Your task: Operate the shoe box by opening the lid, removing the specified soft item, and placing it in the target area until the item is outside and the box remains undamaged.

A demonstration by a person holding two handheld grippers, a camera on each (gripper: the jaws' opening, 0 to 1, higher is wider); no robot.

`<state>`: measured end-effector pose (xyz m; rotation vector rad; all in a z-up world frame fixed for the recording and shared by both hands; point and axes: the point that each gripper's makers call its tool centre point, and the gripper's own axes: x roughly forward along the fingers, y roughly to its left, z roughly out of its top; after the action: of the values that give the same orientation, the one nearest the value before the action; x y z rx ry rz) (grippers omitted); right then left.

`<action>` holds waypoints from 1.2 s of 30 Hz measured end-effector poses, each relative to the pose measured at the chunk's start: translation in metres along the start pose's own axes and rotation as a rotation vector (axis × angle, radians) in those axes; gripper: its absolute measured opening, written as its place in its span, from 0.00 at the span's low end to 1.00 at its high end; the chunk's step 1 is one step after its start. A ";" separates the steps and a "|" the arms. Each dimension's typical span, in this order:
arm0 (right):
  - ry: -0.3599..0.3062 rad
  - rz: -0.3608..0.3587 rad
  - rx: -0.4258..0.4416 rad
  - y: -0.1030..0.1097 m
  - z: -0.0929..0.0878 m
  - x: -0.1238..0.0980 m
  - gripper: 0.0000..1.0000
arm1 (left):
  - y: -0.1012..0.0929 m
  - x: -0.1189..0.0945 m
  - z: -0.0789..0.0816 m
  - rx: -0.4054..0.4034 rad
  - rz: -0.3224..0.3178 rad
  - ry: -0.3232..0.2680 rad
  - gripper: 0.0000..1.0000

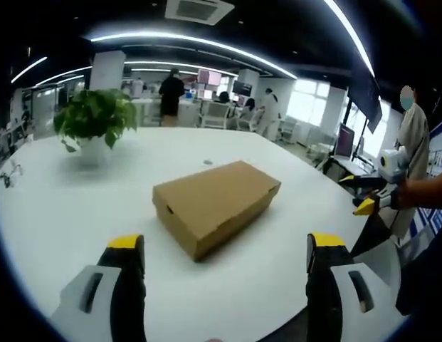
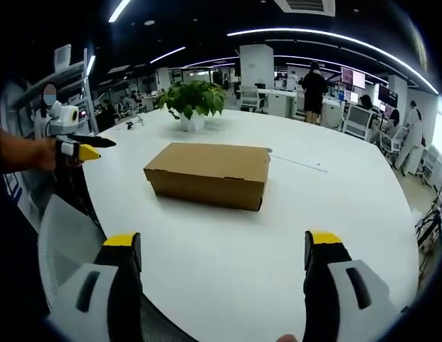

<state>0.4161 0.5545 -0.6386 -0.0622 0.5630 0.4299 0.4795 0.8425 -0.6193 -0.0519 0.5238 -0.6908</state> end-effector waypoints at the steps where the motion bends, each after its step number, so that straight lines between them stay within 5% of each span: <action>1: 0.000 0.000 0.000 0.000 0.000 0.000 0.90 | 0.000 0.000 0.000 0.000 0.000 -0.001 0.96; 36: 0.023 0.044 -0.040 -0.010 0.013 0.036 0.86 | 0.014 0.027 -0.007 0.040 0.002 0.047 0.93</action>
<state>0.4539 0.5609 -0.6474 -0.0935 0.5797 0.4836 0.5020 0.8373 -0.6408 0.0024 0.5546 -0.7018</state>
